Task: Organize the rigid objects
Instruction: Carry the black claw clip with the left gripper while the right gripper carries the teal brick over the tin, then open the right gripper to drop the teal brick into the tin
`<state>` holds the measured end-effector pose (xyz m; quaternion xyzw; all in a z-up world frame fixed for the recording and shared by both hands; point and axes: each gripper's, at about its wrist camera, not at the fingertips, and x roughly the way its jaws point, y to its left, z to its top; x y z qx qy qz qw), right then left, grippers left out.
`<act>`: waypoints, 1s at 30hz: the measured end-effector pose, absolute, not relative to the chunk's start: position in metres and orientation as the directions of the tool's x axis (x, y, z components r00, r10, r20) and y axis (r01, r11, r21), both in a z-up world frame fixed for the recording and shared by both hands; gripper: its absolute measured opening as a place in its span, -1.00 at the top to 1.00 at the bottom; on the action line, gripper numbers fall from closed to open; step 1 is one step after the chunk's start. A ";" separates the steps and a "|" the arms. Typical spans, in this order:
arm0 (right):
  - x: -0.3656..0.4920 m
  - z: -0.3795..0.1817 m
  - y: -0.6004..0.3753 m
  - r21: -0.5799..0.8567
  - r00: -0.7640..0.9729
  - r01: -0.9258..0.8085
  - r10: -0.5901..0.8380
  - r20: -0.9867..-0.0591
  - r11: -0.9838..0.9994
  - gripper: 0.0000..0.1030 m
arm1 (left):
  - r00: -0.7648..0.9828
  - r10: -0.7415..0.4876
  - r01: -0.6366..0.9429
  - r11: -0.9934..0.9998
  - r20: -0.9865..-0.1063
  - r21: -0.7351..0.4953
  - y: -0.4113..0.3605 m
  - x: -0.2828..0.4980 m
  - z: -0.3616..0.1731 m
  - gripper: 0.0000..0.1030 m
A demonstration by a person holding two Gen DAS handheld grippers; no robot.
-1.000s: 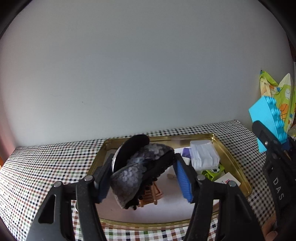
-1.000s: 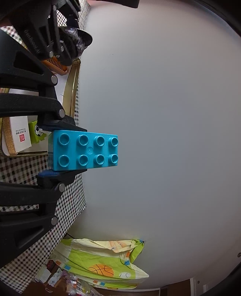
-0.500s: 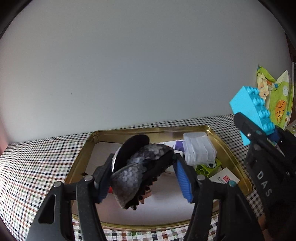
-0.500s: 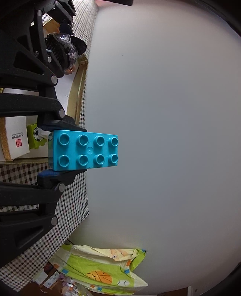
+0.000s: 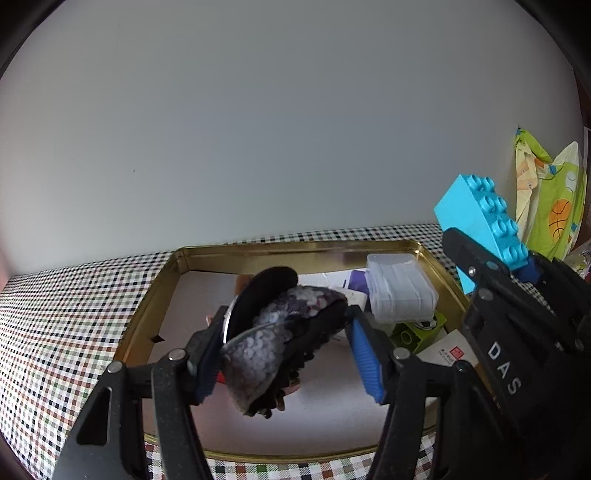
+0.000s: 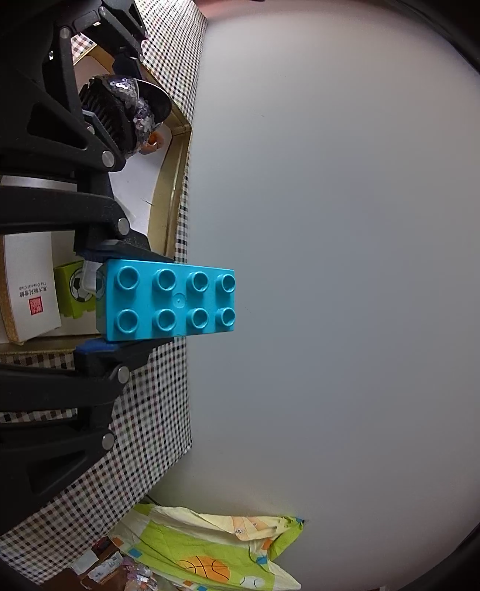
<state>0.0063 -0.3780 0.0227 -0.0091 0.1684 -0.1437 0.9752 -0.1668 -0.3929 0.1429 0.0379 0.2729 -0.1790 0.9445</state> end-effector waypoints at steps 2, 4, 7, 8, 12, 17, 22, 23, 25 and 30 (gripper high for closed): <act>0.011 0.021 -0.379 -0.056 0.898 0.268 -0.271 -0.347 0.962 0.33 | 0.785 -0.313 0.353 0.935 -0.534 -0.029 -0.392 -0.163 0.140 -0.19; 0.016 0.019 -0.382 -0.037 0.893 0.259 -0.253 -0.373 0.965 0.33 | 0.784 -0.312 0.354 0.935 -0.537 -0.027 -0.393 -0.159 0.138 -0.19; 0.024 0.015 -0.384 -0.009 0.884 0.235 -0.218 -0.414 0.972 0.33 | 0.792 -0.296 0.348 0.938 -0.534 -0.004 -0.393 -0.156 0.137 -0.18; 0.026 0.013 -0.384 0.004 0.882 0.226 -0.203 -0.426 0.974 0.33 | 0.792 -0.296 0.350 0.937 -0.534 -0.001 -0.390 -0.156 0.135 -0.18; 0.034 0.010 -0.385 0.056 0.870 0.179 -0.132 -0.474 0.982 0.33 | 0.799 -0.275 0.337 0.941 -0.535 0.020 -0.387 -0.153 0.132 -0.18; 0.045 0.004 -0.383 0.095 0.853 0.135 -0.067 -0.518 0.986 0.33 | 0.802 -0.266 0.344 0.938 -0.536 0.049 -0.393 -0.148 0.129 -0.18; 0.047 -0.001 -0.386 0.125 0.855 0.131 -0.048 -0.516 0.983 0.32 | 0.806 -0.257 0.337 0.940 -0.532 0.055 -0.393 -0.145 0.126 -0.23; 0.047 -0.002 -0.389 0.141 0.854 0.128 -0.037 -0.518 0.982 0.30 | 0.806 -0.255 0.332 0.942 -0.534 0.051 -0.391 -0.146 0.126 -0.33; 0.044 -0.002 -0.392 0.156 0.860 0.114 -0.018 -0.509 0.981 0.05 | 0.790 -0.280 0.350 0.936 -0.545 0.026 -0.392 -0.158 0.128 -0.85; 0.023 0.005 -0.387 0.099 0.902 0.140 -0.086 -0.422 0.985 -0.61 | 0.820 -0.265 0.352 0.932 -0.507 0.082 -0.395 -0.171 0.132 -0.99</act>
